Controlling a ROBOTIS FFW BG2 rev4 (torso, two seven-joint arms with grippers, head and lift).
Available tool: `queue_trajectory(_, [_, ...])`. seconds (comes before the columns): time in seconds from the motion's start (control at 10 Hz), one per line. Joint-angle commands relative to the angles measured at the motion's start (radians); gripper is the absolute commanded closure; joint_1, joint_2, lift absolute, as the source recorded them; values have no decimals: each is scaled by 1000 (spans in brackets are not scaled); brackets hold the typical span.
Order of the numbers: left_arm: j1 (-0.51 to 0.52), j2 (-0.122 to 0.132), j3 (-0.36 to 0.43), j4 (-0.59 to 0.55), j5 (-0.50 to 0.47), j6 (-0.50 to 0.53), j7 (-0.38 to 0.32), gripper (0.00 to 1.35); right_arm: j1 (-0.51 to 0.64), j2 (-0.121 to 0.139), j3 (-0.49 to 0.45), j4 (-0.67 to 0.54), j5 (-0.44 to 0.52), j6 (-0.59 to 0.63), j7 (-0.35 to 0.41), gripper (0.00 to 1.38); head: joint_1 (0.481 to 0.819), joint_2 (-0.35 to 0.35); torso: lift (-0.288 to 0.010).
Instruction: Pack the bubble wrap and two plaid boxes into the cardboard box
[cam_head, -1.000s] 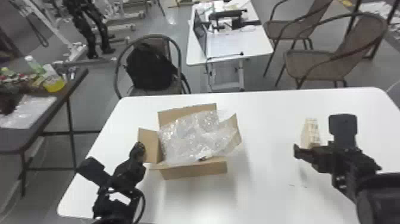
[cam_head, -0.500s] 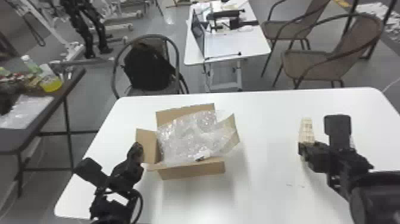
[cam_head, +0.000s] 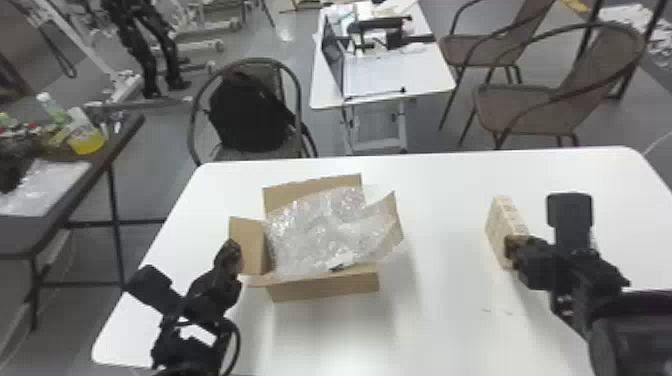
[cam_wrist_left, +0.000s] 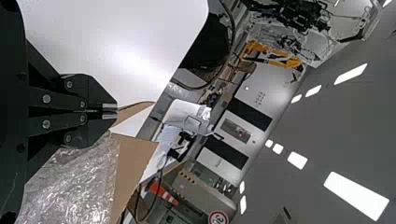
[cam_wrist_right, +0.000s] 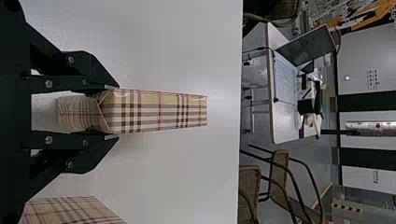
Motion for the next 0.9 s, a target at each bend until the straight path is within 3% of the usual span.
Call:
queue_trajectory(0.0, [0,-3,1,1,0,0,0,1210,16,-2,2,-37,-17,-18,0,952,695,228,-50])
queue_trajectory(0.4, [-2,-3,-2,1,0,2,0,1210,27,-32,98,-243,-101,-19,34,953,695,260,-50])
queue_trajectory(0.6, [-9,-3,-8,8,0,2,0,1210,-59,-31,181,-247,-191,-13,183,953,695,299,-50])
queue_trajectory(0.8, [-23,-3,-17,16,0,5,0,1210,-160,-3,247,-143,-271,33,364,953,695,350,-50])
